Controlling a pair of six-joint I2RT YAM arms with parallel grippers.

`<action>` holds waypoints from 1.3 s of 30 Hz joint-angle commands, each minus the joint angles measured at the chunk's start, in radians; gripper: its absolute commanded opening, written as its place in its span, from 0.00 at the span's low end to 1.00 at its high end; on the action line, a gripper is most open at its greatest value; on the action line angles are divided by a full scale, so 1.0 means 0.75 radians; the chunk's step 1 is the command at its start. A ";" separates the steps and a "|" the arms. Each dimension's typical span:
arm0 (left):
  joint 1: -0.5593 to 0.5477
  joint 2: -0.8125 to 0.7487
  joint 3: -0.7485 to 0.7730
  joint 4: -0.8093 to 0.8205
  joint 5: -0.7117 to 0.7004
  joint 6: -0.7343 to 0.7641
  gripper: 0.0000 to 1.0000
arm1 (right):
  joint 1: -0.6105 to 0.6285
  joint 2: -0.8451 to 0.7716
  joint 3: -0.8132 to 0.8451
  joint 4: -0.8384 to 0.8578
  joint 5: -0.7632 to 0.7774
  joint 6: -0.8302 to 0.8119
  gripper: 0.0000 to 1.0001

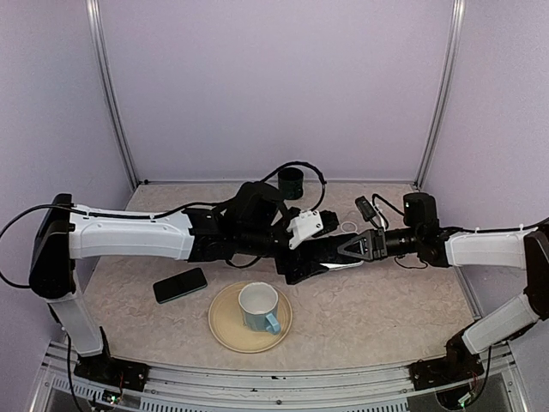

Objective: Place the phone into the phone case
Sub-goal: Press the phone at the bottom corners of the phone case.

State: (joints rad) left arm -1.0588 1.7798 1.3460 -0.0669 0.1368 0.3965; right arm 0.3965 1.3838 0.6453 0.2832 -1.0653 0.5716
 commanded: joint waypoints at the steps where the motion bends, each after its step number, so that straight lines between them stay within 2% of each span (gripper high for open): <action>1: -0.055 -0.005 0.011 0.120 -0.161 0.165 0.99 | 0.015 -0.059 0.043 0.025 -0.003 0.012 0.00; 7: -0.081 0.023 -0.001 0.184 -0.161 0.202 0.99 | 0.021 -0.062 0.044 0.005 0.009 0.015 0.00; 31: -0.118 0.203 0.190 0.028 -0.177 0.287 0.99 | 0.036 -0.090 0.057 -0.021 0.014 0.008 0.00; 39: -0.118 0.232 0.213 -0.002 -0.257 0.301 0.99 | 0.036 -0.090 0.074 -0.039 0.011 -0.002 0.00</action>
State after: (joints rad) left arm -1.1454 1.9282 1.4639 -0.0452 -0.0208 0.6083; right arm 0.4114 1.3499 0.6487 0.2291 -1.0340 0.5774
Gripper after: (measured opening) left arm 0.989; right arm 0.089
